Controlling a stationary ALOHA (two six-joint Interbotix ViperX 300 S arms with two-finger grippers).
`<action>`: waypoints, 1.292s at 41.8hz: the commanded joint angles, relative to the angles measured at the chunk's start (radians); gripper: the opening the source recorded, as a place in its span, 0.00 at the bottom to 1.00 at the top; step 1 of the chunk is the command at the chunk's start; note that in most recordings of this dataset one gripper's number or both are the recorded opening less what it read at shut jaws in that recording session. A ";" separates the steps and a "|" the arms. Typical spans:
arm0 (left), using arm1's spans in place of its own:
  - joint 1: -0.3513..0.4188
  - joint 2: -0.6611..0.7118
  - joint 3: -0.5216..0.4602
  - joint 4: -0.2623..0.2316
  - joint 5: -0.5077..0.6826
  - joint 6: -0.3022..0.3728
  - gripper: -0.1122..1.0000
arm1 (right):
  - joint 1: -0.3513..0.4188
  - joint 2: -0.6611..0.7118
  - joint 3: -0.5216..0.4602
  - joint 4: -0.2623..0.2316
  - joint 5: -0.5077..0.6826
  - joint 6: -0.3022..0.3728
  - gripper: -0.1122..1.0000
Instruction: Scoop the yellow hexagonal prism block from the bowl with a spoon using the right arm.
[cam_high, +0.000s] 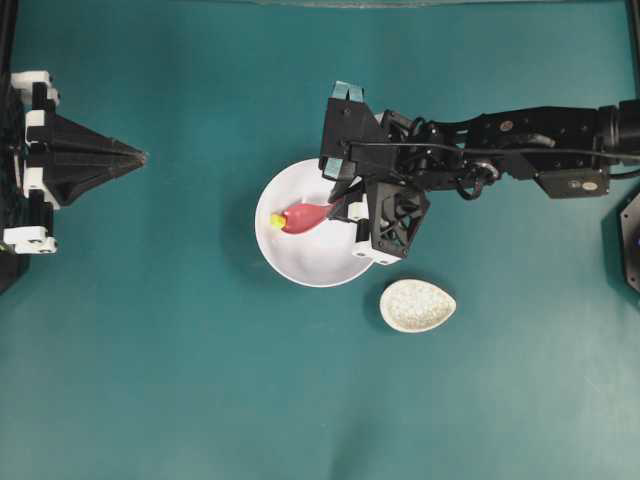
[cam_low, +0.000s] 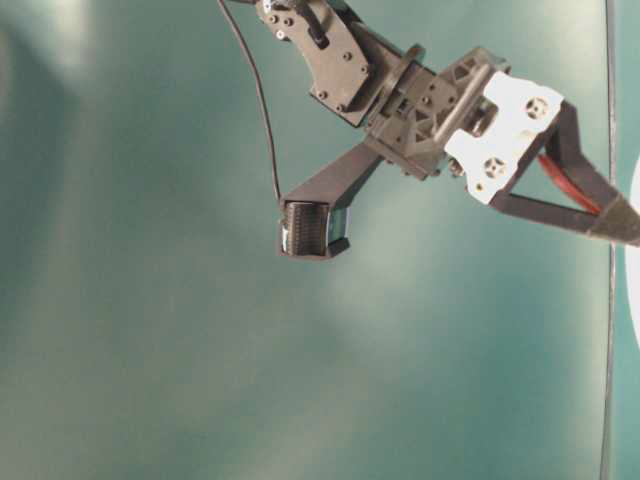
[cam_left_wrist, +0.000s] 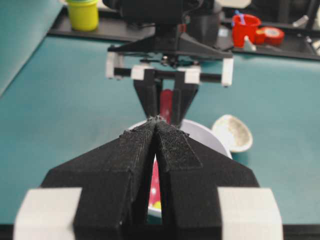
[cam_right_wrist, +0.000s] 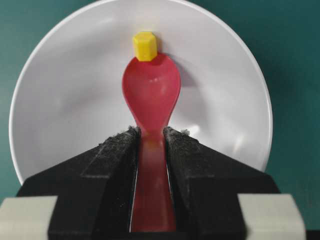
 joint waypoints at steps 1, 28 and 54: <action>0.003 0.003 -0.026 -0.002 -0.011 0.000 0.10 | 0.005 -0.020 -0.023 -0.002 -0.012 -0.002 0.33; 0.003 0.003 -0.026 -0.002 -0.011 0.000 0.10 | 0.025 -0.063 0.011 0.002 -0.040 0.003 0.33; 0.003 0.003 -0.026 -0.002 -0.009 0.000 0.10 | 0.064 -0.252 0.258 0.005 -0.483 0.008 0.33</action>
